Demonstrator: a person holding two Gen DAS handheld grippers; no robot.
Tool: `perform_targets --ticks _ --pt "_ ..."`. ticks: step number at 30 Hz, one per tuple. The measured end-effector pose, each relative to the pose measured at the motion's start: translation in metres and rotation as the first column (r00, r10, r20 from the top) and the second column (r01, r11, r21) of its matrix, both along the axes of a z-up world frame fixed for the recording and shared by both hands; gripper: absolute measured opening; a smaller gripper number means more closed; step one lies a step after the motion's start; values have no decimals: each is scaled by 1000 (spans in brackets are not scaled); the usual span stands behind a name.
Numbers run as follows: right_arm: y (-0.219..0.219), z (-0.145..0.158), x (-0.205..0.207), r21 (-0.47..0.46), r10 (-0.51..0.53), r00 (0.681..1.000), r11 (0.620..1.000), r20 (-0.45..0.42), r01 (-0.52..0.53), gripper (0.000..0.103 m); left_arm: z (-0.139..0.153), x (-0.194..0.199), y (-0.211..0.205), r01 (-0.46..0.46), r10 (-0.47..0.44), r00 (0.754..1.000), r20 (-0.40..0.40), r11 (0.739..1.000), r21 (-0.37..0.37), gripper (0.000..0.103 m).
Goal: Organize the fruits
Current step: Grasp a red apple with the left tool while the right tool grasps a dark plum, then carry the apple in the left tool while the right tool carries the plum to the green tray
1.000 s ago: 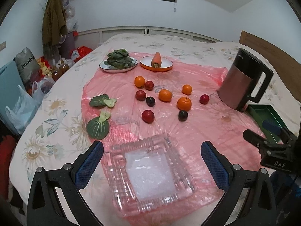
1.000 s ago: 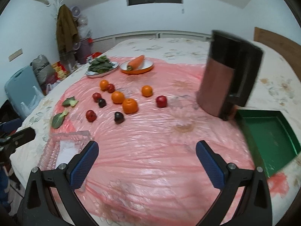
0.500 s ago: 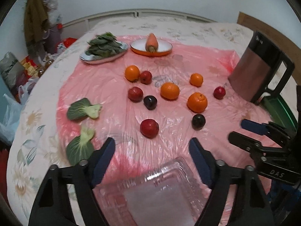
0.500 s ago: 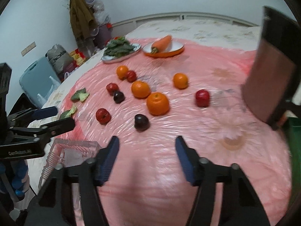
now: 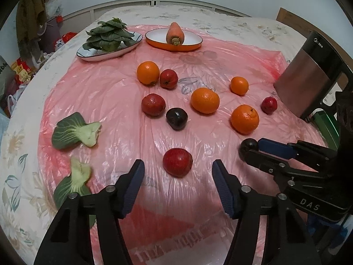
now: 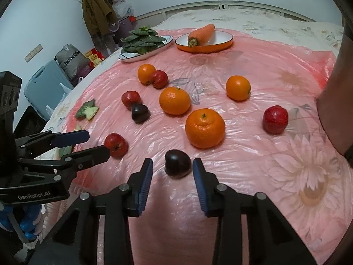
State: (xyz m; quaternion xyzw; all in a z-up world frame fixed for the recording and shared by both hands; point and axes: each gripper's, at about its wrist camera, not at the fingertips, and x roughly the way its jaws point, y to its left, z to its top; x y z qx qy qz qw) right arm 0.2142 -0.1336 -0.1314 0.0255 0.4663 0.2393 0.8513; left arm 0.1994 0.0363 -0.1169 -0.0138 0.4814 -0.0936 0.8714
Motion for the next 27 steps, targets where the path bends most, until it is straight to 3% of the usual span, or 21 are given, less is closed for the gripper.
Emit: perform_targets --ticks 3,8,15,18,27 --pt "1 -3 1 -13 4 1000 1000 0 -4 32 -4 3 -3 14 -14 1000 -8 1000 7 52" --pt "2 -8 4 -35 8 1000 999 -3 -8 14 -10 7 -7 25 -25 999 -21 1000 14 43" --pt "2 -12 4 -36 9 1000 999 -6 -9 14 -21 13 -7 25 -24 998 -51 999 21 37" --pt "2 -13 4 -35 10 1000 999 -8 -11 14 -27 17 -4 19 -18 998 -67 1000 17 30" --pt "-1 -12 1 -10 0 1000 1000 8 0 11 -24 15 -2 36 -35 998 -57 999 11 29"
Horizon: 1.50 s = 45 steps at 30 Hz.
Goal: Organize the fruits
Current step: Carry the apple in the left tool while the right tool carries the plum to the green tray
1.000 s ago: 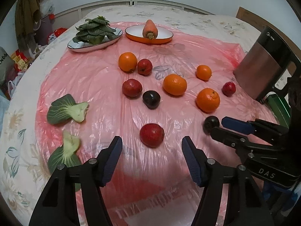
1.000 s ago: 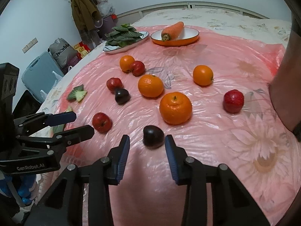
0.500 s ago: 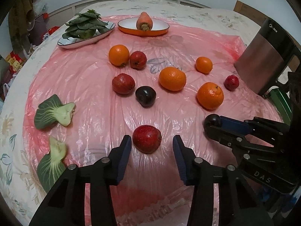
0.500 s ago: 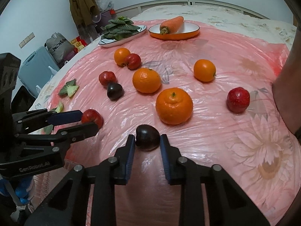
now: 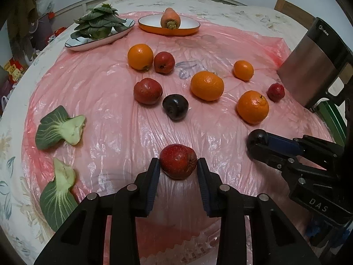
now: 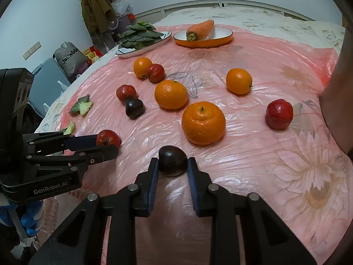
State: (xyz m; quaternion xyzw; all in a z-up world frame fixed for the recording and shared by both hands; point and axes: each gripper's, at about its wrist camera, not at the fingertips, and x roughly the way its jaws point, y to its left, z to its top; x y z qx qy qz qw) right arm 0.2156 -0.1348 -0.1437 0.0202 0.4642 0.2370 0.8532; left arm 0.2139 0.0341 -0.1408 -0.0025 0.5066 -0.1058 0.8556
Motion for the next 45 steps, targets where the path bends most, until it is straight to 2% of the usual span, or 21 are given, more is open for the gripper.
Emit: perform_targets --ticks 15,27,37,45 --pt "-9 25 -22 62 -17 999 998 33 15 11 34 -24 11 -41 41 997 61 999 -12 29" --pt "-51 53 -63 91 -69 996 994 63 63 11 61 -54 -5 -31 32 995 96 999 -15 29" --pt "-129 66 -103 72 -183 979 982 89 177 11 82 -74 -64 59 -53 992 115 997 -46 29" --pt "-218 75 -125 65 -332 937 943 112 327 11 97 -77 -149 181 -170 977 128 980 -79 29"
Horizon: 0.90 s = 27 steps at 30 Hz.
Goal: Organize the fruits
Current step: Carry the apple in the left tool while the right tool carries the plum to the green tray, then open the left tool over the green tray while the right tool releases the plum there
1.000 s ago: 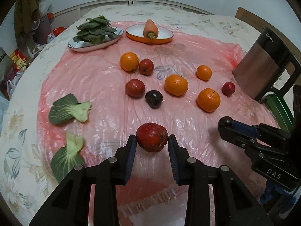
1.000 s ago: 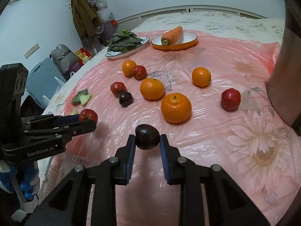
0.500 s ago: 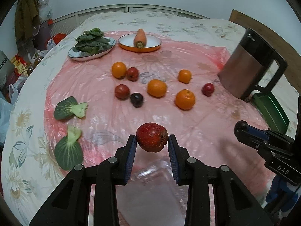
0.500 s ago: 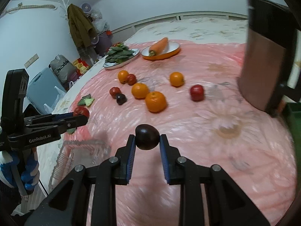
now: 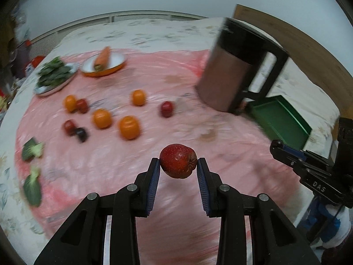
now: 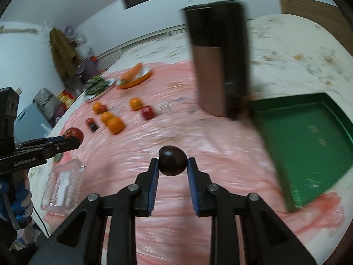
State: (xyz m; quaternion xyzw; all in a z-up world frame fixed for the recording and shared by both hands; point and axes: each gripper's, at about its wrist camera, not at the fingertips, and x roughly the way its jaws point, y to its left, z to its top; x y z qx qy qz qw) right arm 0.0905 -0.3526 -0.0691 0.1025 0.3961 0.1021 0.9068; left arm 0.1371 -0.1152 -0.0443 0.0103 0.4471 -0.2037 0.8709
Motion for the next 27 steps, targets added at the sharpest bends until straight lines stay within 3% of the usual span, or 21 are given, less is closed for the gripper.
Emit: perform_targets --ticks 7,17,27 --pt "-76 3 -5 -5 -123 992 992 25 123 11 7 2 -86 128 -128 992 -2 992 -20 29" --pt "-174 -15 1 -15 -268 963 963 21 268 11 1 8 -214 301 -302 953 -32 953 -46 29" --pt "-225 -39 9 -51 -331 943 943 -14 330 11 -34 12 -303 411 -408 909 -89 911 24 29"
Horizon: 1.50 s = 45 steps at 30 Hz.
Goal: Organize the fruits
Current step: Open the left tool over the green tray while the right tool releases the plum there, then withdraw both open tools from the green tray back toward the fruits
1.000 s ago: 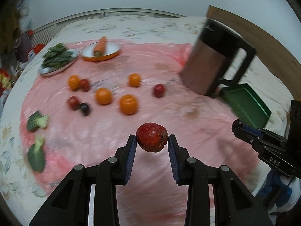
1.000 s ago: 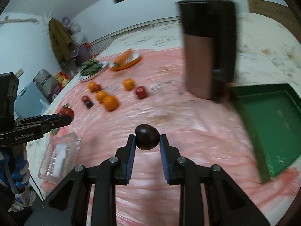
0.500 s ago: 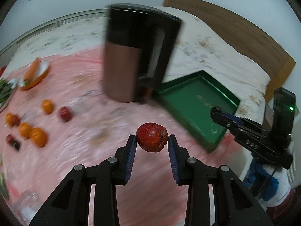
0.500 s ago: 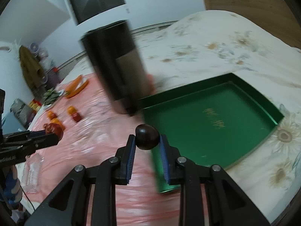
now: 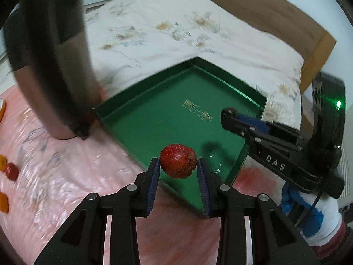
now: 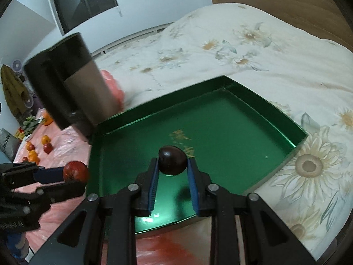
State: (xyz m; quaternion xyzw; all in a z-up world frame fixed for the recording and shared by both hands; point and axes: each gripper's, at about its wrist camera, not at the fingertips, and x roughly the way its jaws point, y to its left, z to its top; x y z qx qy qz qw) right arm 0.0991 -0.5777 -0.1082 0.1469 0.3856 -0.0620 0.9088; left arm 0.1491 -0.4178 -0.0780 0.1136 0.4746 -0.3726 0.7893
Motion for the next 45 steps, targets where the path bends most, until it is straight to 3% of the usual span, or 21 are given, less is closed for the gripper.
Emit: perform_targets --ticks 9,15,16,18,19,20,25,31,37,41,45 --pt "-8 -19 16 -62 -7 997 998 -80 2 11 -24 0 -28 30 -29 999 -16 996 81 30" --pt "-2 -23 19 -107 -11 994 994 -107 -1 13 -28 0 -27 32 -29 999 -33 996 89 32" --pt "-2 -22 19 -111 -14 994 994 -111 1 18 -27 -1 -26 36 -33 999 -34 996 82 39" --pt "-1 -21 19 -119 -17 993 993 -114 3 43 -23 -3 -26 34 -33 999 -22 997 71 50" --pt "0 -20 19 -128 -21 993 992 -114 7 68 -21 -4 -26 31 -30 999 -11 997 76 52" --pt "1 -19 19 -131 -23 993 991 -113 8 77 -20 -5 -26 30 -30 1000 -3 996 81 53" --pt "3 -7 13 -141 -37 995 990 -87 24 81 -12 -13 -19 28 -32 999 35 995 99 54" --pt "7 21 -1 -141 -59 998 988 -21 55 102 8 -24 -4 26 -30 997 65 997 73 56" --pt "27 42 -17 -152 -54 999 987 -2 53 103 36 -43 16 13 -23 993 120 996 88 61" --pt "42 52 -32 -149 -55 998 987 2 55 103 47 -51 37 -39 26 991 129 994 98 77" --pt "54 62 -51 -138 -60 998 989 14 61 103 55 -56 58 -84 72 989 126 992 94 77"
